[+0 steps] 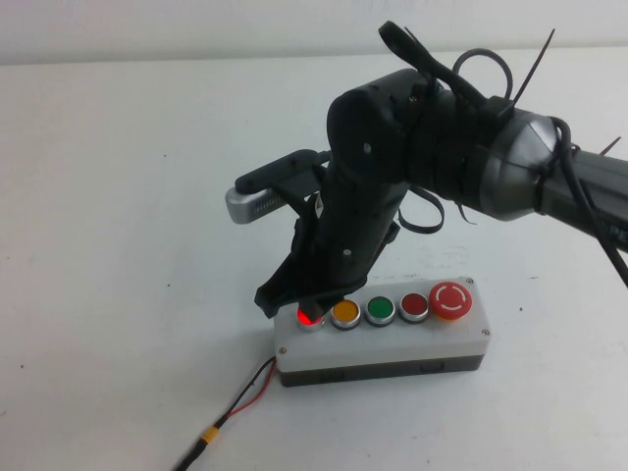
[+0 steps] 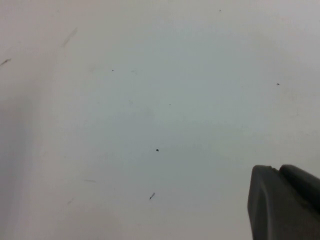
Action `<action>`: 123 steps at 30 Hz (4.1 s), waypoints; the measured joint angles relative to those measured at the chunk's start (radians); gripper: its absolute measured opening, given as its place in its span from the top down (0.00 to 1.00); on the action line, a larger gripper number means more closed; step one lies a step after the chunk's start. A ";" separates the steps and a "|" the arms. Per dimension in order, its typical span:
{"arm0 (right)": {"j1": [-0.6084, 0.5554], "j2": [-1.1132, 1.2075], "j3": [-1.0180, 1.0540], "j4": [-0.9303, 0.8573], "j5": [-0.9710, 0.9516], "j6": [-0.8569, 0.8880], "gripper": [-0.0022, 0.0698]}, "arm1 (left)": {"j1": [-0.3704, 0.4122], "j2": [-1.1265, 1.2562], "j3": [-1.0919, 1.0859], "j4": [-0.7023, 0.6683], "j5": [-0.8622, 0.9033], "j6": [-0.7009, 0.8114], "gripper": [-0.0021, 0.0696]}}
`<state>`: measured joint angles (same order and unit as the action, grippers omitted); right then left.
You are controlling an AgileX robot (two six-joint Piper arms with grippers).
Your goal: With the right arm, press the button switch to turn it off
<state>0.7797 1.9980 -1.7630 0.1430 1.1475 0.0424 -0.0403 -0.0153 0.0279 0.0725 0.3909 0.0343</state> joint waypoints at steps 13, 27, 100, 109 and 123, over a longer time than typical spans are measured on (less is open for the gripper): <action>0.000 0.012 -0.007 0.000 0.004 0.000 0.99 | 0.000 0.000 0.000 0.000 0.000 0.000 0.97; 0.001 0.026 -0.025 0.015 0.027 -0.007 0.99 | 0.000 0.000 0.000 0.000 0.000 0.000 0.97; -0.673 -2.005 1.789 -0.122 -1.011 0.030 0.99 | 0.000 0.000 0.000 0.000 0.000 0.000 0.97; -0.632 -2.005 1.789 -0.122 -0.955 0.030 0.99 | 0.000 0.000 0.000 0.000 0.000 0.000 0.97; -0.632 -2.005 1.789 0.043 -0.819 -0.195 0.99 | 0.000 0.000 0.000 0.000 0.000 0.000 0.97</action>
<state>0.1481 -0.0072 0.0259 0.1862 0.3289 -0.1524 -0.0403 -0.0153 0.0279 0.0725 0.3909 0.0343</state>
